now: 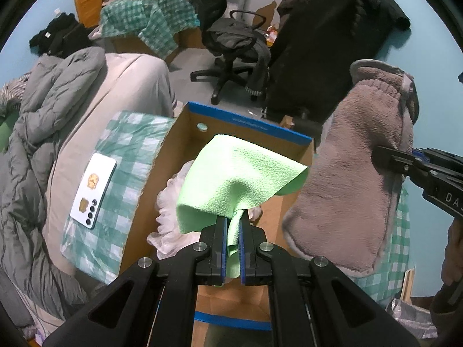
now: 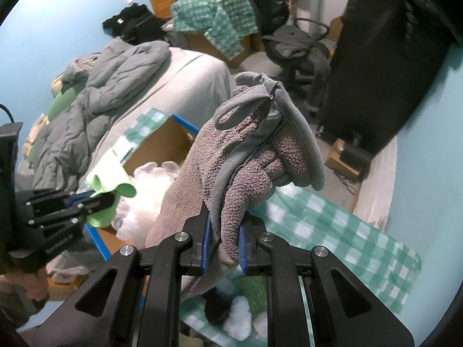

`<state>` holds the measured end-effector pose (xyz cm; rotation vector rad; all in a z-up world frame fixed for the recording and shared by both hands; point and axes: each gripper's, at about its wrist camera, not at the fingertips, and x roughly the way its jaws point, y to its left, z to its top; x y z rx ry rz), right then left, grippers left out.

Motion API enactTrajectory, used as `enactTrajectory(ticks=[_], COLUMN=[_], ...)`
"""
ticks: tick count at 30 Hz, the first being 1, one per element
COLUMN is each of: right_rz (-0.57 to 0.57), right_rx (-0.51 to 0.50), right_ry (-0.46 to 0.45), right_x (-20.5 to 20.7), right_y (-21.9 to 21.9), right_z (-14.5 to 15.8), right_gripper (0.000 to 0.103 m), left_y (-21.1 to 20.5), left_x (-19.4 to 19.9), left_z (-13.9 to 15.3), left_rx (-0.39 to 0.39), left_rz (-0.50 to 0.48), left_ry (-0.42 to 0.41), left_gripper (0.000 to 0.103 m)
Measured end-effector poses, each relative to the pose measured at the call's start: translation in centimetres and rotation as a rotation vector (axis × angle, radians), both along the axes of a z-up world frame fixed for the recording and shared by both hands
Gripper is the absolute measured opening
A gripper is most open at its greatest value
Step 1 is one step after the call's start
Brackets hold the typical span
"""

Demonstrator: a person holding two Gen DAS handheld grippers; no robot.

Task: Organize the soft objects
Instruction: 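Lift the glove and green cloth and carry them over the box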

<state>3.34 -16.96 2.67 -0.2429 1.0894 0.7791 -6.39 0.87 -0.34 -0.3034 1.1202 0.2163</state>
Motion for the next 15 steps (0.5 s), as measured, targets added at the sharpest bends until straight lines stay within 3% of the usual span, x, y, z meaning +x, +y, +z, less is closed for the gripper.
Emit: enactTrajectory(ticks=[15], right_rz=[0.122], right_rx=[-0.019], right_ry=[0.105], right_x=[-0.3], right_y=[5.9], right_z=[-4.5], right_gripper=[0.013], left_y=[2.5], left_x=[-0.9], left_z=[-5.4], left_rx=[-0.069], left_rz=[0.058], left_ry=[0.098], left_gripper=[0.006])
